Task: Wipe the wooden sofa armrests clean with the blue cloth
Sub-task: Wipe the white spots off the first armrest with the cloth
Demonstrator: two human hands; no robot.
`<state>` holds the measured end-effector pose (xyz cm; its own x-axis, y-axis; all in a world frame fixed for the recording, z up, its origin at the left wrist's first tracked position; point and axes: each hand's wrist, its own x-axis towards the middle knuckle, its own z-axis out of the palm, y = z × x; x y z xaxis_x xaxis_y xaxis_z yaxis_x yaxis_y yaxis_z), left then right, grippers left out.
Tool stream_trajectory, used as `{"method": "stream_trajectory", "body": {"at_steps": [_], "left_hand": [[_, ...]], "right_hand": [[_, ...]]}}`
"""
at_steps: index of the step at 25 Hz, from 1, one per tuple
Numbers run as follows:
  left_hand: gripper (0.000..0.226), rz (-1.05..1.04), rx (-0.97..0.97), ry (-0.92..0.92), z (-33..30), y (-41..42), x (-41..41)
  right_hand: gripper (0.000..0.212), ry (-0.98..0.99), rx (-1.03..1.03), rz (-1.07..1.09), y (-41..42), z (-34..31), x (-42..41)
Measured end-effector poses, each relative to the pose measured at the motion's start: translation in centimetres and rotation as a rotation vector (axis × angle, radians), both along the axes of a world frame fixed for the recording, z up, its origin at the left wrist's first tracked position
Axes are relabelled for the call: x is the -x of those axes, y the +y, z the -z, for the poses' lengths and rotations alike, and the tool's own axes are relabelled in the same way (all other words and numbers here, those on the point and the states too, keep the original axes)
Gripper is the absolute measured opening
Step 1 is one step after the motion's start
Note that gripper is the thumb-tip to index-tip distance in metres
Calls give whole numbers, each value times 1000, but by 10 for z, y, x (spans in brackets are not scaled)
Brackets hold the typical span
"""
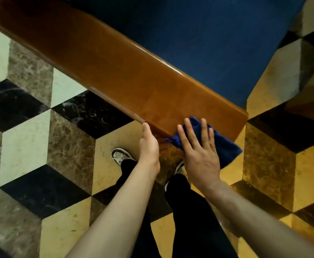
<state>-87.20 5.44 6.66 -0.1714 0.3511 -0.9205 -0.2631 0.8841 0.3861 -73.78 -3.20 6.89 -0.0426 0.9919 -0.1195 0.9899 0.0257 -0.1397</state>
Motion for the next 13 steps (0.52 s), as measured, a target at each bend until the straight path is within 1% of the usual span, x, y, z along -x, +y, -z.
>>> {"method": "stream_trajectory", "body": {"at_steps": [3, 5, 7, 10, 13], "left_hand": [[65, -163, 59, -147, -4, 7, 23], [65, -225, 71, -189, -5, 27, 53], [66, -267, 16, -170, -4, 58, 88], [67, -326, -66, -179, -4, 114, 135], [67, -328, -56, -156, -9, 158, 166]], "right_hand": [[75, 20, 17, -317, 70, -2, 31], [73, -25, 7, -437, 118, 0, 64], [70, -42, -35, -454, 164, 4, 104], [72, -26, -70, -356, 224, 2, 165], [89, -33, -19, -298, 250, 0, 183]]}}
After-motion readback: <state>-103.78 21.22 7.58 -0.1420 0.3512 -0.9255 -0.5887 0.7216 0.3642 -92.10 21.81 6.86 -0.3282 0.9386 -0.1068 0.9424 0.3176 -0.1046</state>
